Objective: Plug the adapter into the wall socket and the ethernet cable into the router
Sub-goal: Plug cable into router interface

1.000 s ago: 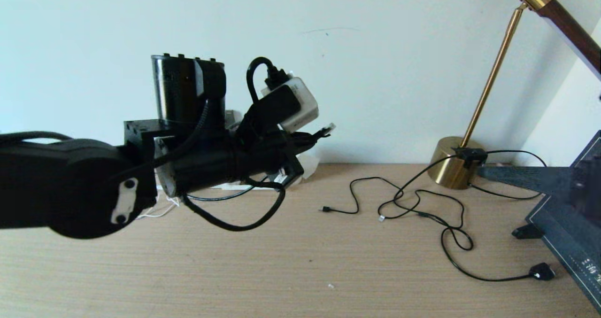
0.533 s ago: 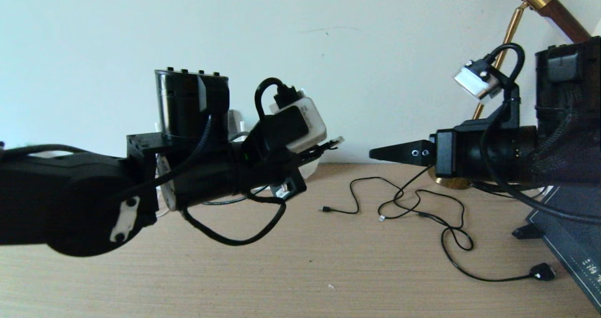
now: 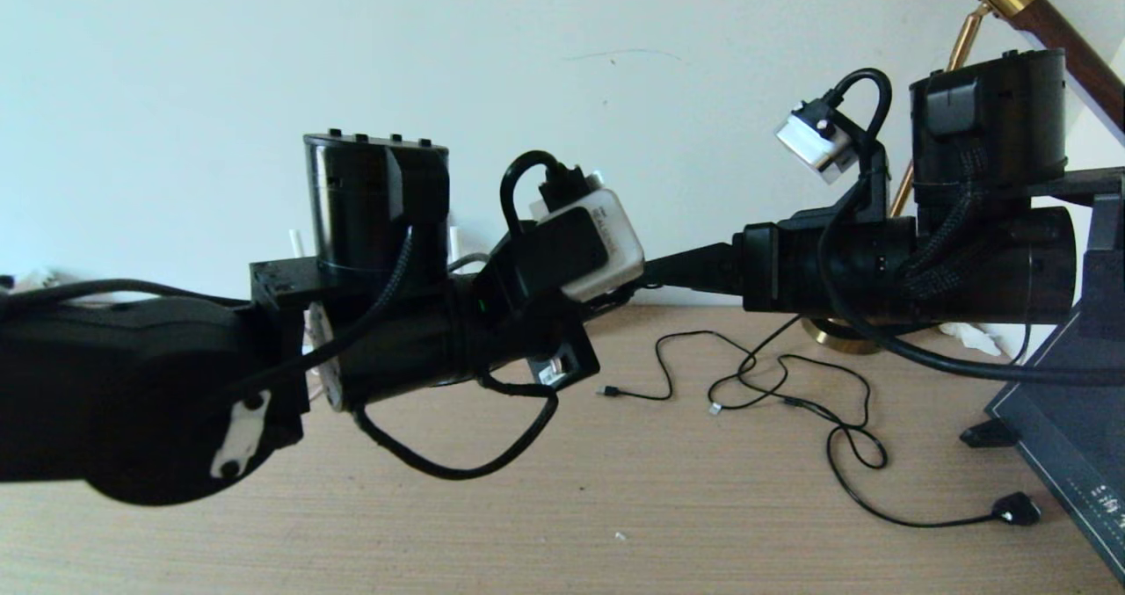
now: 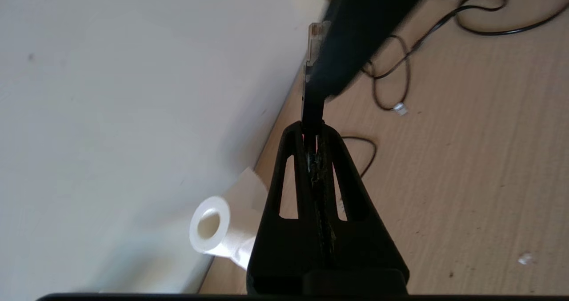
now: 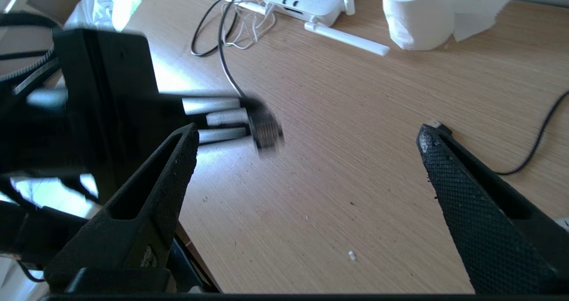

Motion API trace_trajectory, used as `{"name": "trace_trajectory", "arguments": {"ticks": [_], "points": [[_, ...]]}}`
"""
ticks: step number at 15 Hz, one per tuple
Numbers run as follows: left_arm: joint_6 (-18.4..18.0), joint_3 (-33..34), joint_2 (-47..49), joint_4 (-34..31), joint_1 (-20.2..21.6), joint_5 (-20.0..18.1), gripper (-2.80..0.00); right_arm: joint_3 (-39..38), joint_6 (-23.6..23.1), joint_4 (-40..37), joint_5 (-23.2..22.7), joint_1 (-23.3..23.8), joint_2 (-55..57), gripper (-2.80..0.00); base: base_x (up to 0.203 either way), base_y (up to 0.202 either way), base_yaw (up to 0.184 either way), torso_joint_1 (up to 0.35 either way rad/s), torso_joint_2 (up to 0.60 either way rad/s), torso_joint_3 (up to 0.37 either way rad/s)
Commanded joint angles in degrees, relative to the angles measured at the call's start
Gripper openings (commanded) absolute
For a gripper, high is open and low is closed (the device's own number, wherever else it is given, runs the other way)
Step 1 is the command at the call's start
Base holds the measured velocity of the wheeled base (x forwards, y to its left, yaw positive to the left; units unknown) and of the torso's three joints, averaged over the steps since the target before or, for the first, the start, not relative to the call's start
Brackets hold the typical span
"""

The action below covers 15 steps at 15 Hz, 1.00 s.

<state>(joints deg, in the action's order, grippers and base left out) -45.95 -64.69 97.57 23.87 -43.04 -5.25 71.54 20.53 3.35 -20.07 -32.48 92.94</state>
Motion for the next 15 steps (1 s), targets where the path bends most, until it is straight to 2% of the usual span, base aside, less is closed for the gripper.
{"name": "trace_trajectory", "arguments": {"ticks": [1,2,3,15], "points": [[-0.4,0.5,-0.4,0.6,-0.5,0.0,-2.8,0.4,0.1,0.0,-0.1,-0.6,0.1,0.0,0.0,0.0,0.0,0.0,0.0,0.0],[-0.4,0.6,-0.5,0.7,-0.5,0.0,-2.8,0.4,0.2,0.0,-0.1,-0.7,0.1,-2.69,0.0,0.0,0.0,0.0,0.0,0.0],[-0.4,0.6,-0.5,0.7,-0.5,0.0,-2.8,0.4,0.2,0.0,0.3,-0.8,0.1,-2.8,0.0,0.0,0.0,0.0,0.0,0.0],[-0.4,2.6,-1.3,1.0,-1.4,0.0,-2.8,1.1,0.0,0.0,1.1,-2.5,0.1,-2.8,0.0,0.0,0.0,0.0,0.0,0.0]]}}
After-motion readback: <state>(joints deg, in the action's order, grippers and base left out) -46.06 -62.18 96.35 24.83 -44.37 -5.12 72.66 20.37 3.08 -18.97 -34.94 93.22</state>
